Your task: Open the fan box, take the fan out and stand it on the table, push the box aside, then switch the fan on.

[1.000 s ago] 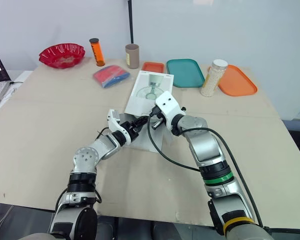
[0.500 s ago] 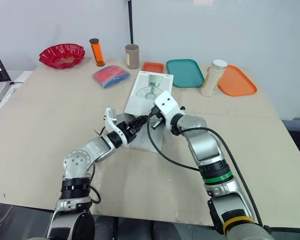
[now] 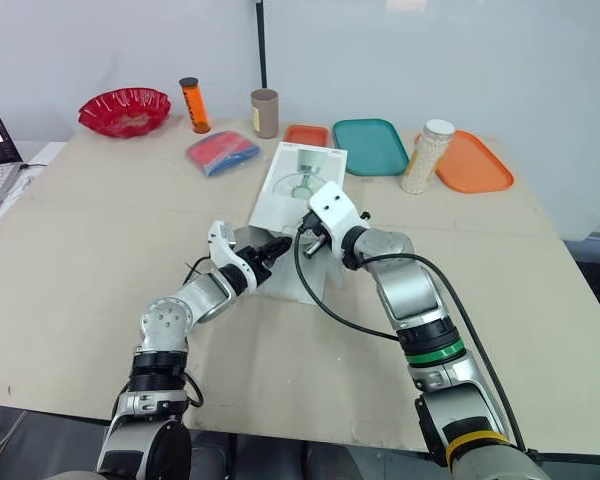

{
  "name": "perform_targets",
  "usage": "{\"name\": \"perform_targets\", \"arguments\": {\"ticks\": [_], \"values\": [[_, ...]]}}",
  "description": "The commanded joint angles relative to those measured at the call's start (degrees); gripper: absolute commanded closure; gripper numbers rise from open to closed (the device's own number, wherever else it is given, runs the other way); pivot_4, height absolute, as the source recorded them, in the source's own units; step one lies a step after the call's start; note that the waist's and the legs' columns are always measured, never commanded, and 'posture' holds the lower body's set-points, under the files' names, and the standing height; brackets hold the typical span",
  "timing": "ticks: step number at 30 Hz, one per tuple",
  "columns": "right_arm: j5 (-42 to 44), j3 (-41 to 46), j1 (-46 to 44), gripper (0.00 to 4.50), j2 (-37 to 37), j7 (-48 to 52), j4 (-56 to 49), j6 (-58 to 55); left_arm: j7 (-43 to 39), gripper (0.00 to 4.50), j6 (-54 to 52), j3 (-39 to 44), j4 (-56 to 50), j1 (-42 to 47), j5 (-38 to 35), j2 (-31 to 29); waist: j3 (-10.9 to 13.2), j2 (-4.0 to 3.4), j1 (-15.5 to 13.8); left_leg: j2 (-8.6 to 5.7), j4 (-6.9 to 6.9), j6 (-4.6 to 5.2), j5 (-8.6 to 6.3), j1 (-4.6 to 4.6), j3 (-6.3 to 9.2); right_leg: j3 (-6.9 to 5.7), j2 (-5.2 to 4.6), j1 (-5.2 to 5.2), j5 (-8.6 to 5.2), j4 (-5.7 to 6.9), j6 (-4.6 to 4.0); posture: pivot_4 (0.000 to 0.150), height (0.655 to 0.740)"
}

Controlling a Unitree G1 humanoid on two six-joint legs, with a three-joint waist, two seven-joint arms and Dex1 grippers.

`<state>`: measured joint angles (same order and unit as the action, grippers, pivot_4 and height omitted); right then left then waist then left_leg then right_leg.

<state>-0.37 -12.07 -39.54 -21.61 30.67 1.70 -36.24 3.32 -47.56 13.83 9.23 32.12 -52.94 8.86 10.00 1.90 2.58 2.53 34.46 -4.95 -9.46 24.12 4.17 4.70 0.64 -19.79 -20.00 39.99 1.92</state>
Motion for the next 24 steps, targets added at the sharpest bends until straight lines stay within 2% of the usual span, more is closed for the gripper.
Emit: {"name": "perform_targets", "arguments": {"ticks": [1, 16, 24], "values": [[-1.00, -1.94, 2.92, 4.50, -0.24, 0.60, 3.69, -2.12, -0.70, 1.26, 2.53, -0.12, 0.81, 2.58, 0.88, 1.78, 0.00, 0.01, -0.02, -0.01, 0.00, 0.00, 0.00, 0.00, 0.00, 0.00, -0.01, 0.00, 0.00, 0.00, 0.00, 0.150, 0.7400], [-1.57, -2.03, 2.94, 4.50, -0.01, 0.89, 4.56, -1.31, -2.28, 1.26, 1.41, -0.15, -2.73, 1.05, -1.59, 2.83, 0.00, 0.01, -0.01, -0.01, -0.01, 0.00, 0.00, 0.01, 0.00, 0.01, -0.01, 0.00, 0.00, -0.04, 0.04, 0.150, 0.7400], [-1.52, -1.79, 3.60, 4.50, -0.34, 0.92, 3.50, -2.00, -2.83, 1.26, 4.91, 0.04, 2.22, 3.83, 0.17, 3.20, 0.00, 0.01, 0.00, -0.01, -0.02, 0.00, 0.00, 0.01, 0.00, 0.01, -0.01, 0.01, -0.01, -0.05, 0.05, 0.150, 0.7400]]}}
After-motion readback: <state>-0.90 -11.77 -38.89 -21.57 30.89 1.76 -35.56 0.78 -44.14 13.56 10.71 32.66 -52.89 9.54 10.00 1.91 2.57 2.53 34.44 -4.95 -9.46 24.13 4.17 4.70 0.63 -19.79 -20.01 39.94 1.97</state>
